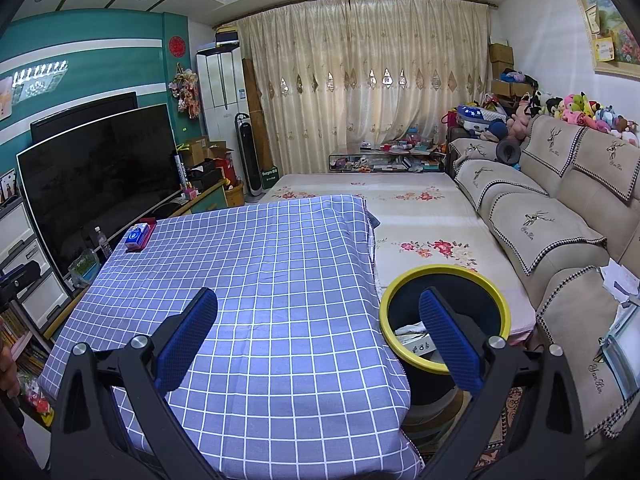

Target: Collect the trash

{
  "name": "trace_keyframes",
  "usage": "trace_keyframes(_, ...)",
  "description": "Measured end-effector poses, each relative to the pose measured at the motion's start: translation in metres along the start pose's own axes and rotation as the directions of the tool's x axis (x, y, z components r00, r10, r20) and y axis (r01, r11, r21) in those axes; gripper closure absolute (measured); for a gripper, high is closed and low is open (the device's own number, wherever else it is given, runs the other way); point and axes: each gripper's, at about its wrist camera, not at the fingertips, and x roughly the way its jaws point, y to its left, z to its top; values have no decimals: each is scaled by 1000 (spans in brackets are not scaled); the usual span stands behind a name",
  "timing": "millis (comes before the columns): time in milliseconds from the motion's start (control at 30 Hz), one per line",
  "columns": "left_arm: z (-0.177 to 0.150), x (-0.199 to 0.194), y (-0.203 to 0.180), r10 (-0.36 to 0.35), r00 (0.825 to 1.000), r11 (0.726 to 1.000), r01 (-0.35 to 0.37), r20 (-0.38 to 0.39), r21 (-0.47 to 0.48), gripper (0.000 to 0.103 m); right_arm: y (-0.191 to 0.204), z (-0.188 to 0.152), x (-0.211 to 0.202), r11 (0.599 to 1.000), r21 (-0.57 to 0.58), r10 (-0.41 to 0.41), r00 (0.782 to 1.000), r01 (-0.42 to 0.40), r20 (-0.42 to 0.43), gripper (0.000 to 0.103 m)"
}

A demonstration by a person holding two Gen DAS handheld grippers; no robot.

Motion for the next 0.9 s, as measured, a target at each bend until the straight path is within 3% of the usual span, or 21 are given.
trace_keyframes(900,-4,7,-2,13,1000,1000,-13,-21,-3,5,1,0,0,1000,0,2,1000,-2,-4,7)
